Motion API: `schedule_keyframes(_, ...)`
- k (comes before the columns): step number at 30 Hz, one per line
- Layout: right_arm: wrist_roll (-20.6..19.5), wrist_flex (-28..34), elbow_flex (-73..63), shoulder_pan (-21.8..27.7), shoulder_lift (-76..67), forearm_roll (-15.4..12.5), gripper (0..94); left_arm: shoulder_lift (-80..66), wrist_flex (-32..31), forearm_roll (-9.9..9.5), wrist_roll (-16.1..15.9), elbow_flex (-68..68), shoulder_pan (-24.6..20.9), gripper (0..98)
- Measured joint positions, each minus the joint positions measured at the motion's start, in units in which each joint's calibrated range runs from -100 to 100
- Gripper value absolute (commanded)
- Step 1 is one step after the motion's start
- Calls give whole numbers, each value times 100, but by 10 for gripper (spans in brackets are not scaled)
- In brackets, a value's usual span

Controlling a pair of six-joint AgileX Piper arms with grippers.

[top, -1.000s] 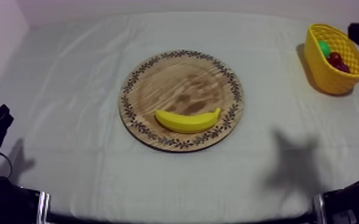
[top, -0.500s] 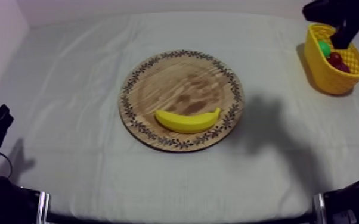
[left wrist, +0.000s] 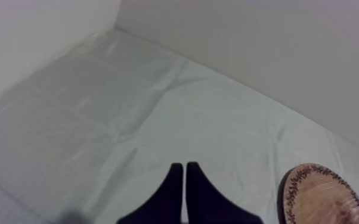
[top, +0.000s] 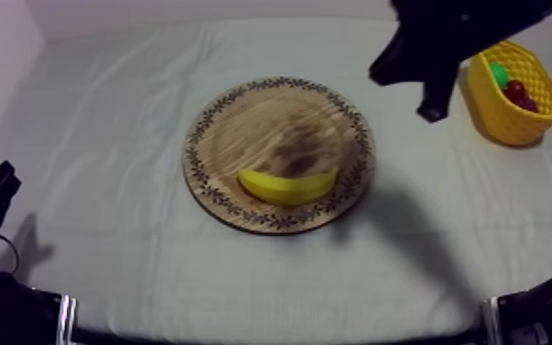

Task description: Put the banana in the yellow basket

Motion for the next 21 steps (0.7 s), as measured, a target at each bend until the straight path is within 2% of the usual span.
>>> schedule_keyframes(5,-10,-198,-139,-378,688,13,9,0,0,0,0,0,0,1)
schedule_keyframes(11,90,-341,-100,-538,1088,-54,35,0,0,0,0,0,0,1)
schedule_keyframes(14,145,-363,-48,-554,1101,-71,168,0,0,0,0,0,0,1)
schedule_keyframes(18,175,-371,152,-639,1057,-14,475,0,0,0,0,0,0,1)
schedule_keyframes(21,120,-372,288,-732,980,109,634,0,0,0,0,0,0,1)
